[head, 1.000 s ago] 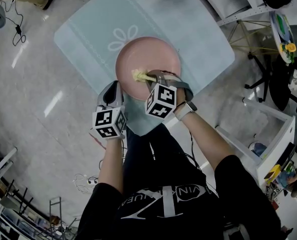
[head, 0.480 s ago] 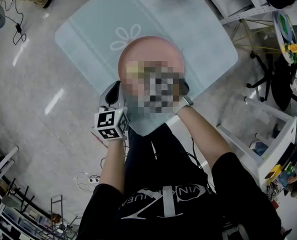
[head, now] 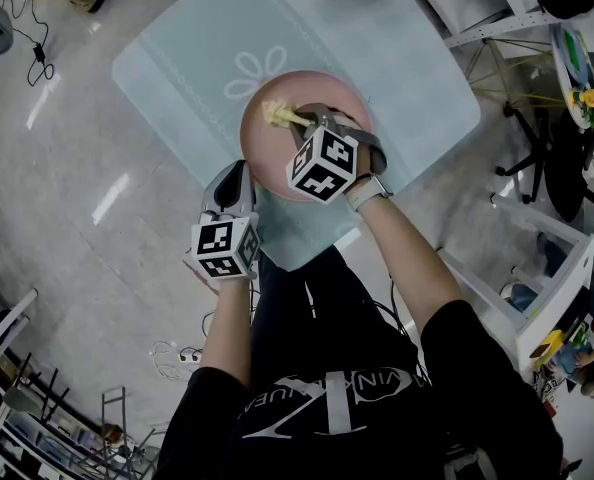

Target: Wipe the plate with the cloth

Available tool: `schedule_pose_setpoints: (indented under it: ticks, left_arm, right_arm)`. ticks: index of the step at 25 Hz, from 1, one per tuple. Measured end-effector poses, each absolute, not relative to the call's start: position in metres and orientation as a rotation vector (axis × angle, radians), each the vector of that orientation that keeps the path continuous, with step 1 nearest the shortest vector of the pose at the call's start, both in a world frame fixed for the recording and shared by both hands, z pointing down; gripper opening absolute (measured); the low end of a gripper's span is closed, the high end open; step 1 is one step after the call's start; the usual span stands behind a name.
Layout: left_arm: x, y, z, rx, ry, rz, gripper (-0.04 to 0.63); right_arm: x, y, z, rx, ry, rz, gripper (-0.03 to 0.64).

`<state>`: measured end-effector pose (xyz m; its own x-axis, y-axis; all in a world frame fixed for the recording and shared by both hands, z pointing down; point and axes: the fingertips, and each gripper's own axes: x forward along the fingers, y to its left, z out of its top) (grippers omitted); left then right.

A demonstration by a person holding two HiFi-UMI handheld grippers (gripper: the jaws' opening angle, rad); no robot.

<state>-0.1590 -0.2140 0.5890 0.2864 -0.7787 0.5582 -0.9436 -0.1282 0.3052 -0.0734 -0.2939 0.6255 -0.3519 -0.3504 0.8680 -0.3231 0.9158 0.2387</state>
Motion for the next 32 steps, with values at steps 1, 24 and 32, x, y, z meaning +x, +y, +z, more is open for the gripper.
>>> schedule_pose_setpoints:
  ticks: [1,24,32]
  left_arm:
    - [-0.16,-0.214,0.589,1.953,-1.538,0.351,0.0]
    - [-0.161,-0.212,0.588,1.912,-1.527,0.302,0.0]
    - [-0.158,-0.211,0.586,1.898,-1.526,0.298,0.0]
  right_arm:
    - [-0.071,-0.296,0.626,0.502,-1.958,-0.028,0.038]
    - [-0.024,-0.28,0.625,0.635,-1.857,0.007,0.037]
    - [-0.029,-0.253,0.623,0.595,-1.88,0.026,0.037]
